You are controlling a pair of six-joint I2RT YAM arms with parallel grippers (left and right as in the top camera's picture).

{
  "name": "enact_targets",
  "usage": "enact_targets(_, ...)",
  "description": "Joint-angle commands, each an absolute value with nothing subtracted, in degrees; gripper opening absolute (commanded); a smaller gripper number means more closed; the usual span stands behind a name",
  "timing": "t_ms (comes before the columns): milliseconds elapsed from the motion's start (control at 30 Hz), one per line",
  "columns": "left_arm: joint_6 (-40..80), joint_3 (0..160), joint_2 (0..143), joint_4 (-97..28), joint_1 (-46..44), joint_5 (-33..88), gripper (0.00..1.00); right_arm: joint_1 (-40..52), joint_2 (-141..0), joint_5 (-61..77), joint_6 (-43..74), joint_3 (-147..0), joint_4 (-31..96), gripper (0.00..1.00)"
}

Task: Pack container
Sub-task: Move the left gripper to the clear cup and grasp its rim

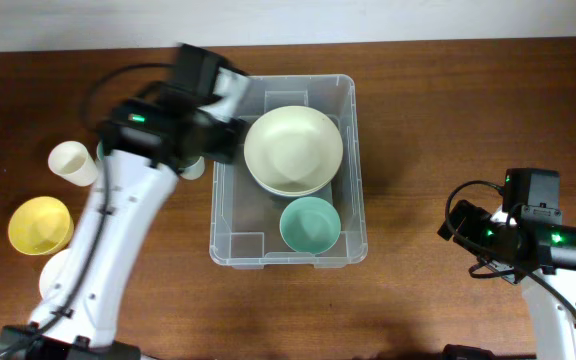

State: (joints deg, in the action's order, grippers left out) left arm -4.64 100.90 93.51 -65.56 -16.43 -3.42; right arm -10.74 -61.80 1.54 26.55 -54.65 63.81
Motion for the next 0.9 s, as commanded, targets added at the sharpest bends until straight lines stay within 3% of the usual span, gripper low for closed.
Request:
enact_targets(0,-3.5,101.3,95.9,-64.5,-9.1,-0.3,0.67,-11.0,-61.8,1.7,25.9,-56.1,63.8,0.99)
enact_targets(433,6.1,101.3,111.8,-65.6,0.2,3.6,0.63,-11.0,-61.8,1.7,25.5,-56.1,64.1,0.99)
enact_targets(867,6.8,101.3,124.5,-61.2,1.0,6.2,0.62,-11.0,-61.8,1.7,25.3,-56.1,64.4,0.99)
